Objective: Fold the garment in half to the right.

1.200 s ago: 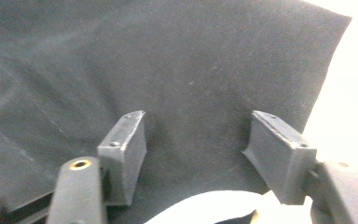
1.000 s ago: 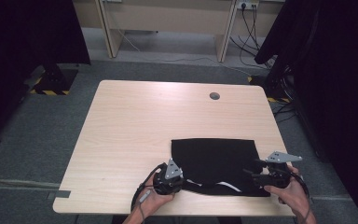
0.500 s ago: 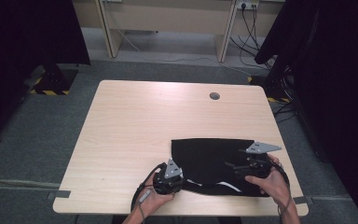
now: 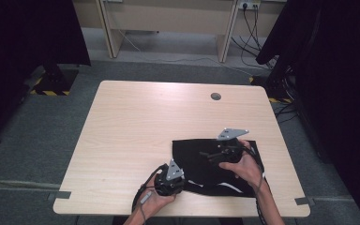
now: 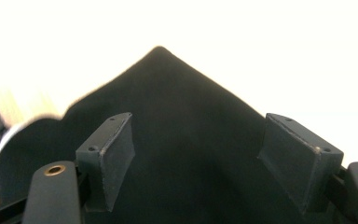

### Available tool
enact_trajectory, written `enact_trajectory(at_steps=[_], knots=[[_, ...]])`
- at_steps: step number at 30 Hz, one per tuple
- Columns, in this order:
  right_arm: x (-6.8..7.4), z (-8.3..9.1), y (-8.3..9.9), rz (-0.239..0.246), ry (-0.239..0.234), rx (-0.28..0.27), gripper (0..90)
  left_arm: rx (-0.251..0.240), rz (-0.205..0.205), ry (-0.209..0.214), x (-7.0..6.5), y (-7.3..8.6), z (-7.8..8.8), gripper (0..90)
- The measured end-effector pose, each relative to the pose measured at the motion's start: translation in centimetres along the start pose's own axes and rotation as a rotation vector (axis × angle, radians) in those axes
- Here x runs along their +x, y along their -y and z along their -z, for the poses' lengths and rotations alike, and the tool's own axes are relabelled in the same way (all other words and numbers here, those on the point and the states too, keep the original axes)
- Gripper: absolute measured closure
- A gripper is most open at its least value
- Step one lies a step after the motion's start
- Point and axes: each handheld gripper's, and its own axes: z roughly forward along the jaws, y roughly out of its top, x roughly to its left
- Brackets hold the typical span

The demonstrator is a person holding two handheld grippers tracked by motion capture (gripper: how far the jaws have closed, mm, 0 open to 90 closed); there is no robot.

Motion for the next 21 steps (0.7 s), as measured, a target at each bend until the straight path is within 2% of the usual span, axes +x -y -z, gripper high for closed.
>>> enact_trajectory(at_steps=[9,12,14,16,18,21], knots=[[0.6,-4.3,-2.4,0.031,-0.031,0.055,30.6,0.000,-0.001,0.002,0.0,0.0,0.0,76.5],[0.8,-5.3,-2.9,0.029,-0.041,0.063,30.6,0.003,-0.002,-0.007,0.0,0.0,0.0,76.5],[0.9,-5.7,-3.1,0.031,-0.045,0.065,30.6,-0.001,0.002,0.009,0.0,0.0,0.0,76.5],[0.9,-6.0,-3.5,0.024,-0.050,0.062,31.0,0.002,-0.004,-0.011,0.0,0.0,0.0,76.5],[1.0,-6.5,-3.9,0.023,-0.047,0.059,31.3,0.002,-0.002,-0.009,0.0,0.0,0.0,76.5],[1.2,-7.3,-4.4,0.040,-0.058,0.067,31.7,0.001,-0.001,-0.001,0.0,0.0,0.0,76.5]])
